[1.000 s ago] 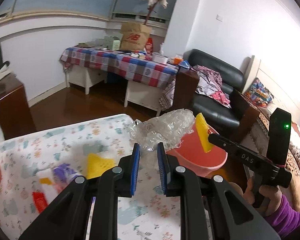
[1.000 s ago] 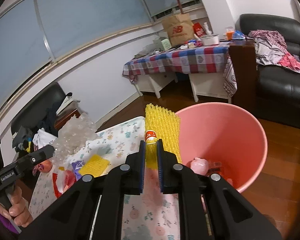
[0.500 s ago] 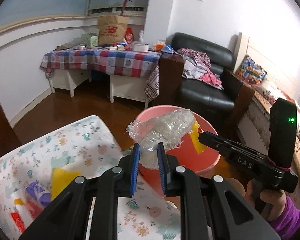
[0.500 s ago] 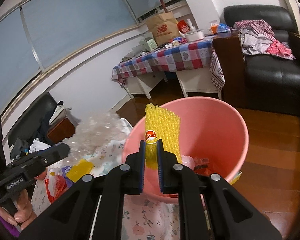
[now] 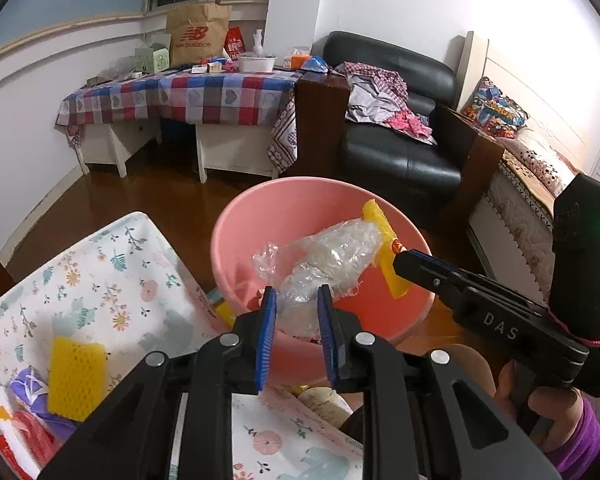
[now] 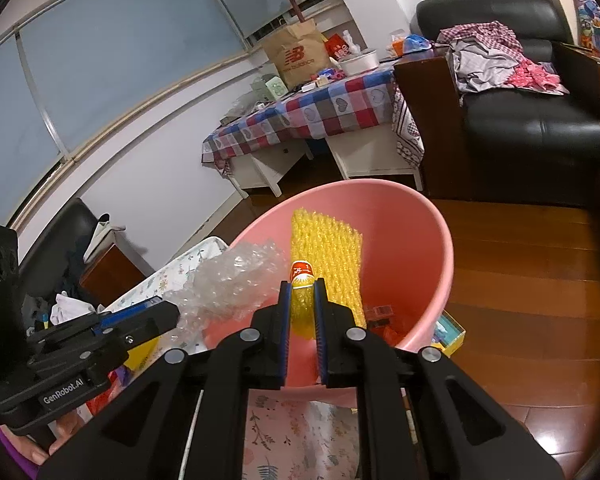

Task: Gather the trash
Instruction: 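Carry the bubble wrap and yellow mesh over the pink bucket and open both grippers, then move both open grippers back over the trash on the table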

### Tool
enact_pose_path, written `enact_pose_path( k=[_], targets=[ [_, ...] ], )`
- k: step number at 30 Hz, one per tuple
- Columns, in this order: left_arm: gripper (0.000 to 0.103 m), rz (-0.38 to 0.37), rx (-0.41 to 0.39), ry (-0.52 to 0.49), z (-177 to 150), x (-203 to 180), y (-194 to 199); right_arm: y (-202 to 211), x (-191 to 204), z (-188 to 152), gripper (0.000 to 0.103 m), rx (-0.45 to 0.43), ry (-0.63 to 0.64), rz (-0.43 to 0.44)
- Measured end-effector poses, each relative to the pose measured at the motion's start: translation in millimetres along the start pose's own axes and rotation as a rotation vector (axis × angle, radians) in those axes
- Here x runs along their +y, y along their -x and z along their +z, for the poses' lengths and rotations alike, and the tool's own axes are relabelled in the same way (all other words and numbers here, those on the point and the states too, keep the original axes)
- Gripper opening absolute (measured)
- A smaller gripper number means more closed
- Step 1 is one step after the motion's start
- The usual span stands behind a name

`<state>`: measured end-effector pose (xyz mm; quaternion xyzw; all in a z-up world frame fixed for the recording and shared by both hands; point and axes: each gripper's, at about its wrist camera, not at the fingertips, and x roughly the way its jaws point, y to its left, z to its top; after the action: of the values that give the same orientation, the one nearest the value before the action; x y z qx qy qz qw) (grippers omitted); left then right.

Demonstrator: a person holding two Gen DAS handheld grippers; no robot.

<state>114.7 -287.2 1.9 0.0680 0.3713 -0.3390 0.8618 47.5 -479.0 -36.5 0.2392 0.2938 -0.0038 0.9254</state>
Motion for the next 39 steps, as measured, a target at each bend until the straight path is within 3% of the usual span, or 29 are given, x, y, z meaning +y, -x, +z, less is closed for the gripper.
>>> enact_pose_path(
  k=[3, 5, 6, 11, 13, 15, 19, 22, 29, 39],
  targets=[
    [0.026, -0.008, -0.01, -0.006, -1, -2, 1, 0, -1, 0, 0.011, 0.003, -0.003, -0.012],
    [0.041, -0.01, -0.009, -0.007, -1, -4, 3, -1, -1, 0, 0.012, 0.008, -0.009, -0.016],
    [0.043, -0.011, -0.011, -0.006, -1, -4, 3, -1, -2, 0, 0.012, 0.01, -0.012, -0.02],
    [0.046, -0.028, -0.03, 0.019, 0, 0, 13, -2, -1, 0, 0.016, 0.019, -0.013, -0.039],
    [0.046, -0.032, -0.038, 0.031, 0, 2, 18, -1, -1, 1, 0.031, 0.019, -0.013, -0.046],
    [0.046, -0.036, -0.049, 0.038, -1, 4, 25, 1, 0, 1, 0.037, 0.012, -0.011, -0.047],
    [0.047, -0.039, -0.069, 0.047, -3, 8, 38, 3, 6, 2, 0.038, 0.009, 0.005, -0.043],
    [0.053, -0.032, -0.085, 0.06, -5, 13, 49, 5, 16, 1, 0.038, 0.011, 0.027, -0.03],
    [0.054, 0.001, -0.112, 0.11, -14, 33, 73, 8, 40, -1, 0.038, 0.011, 0.081, 0.016],
    [0.054, 0.117, -0.153, 0.17, -44, 71, 116, -4, 96, -22, 0.038, 0.082, 0.203, 0.105]
  ],
)
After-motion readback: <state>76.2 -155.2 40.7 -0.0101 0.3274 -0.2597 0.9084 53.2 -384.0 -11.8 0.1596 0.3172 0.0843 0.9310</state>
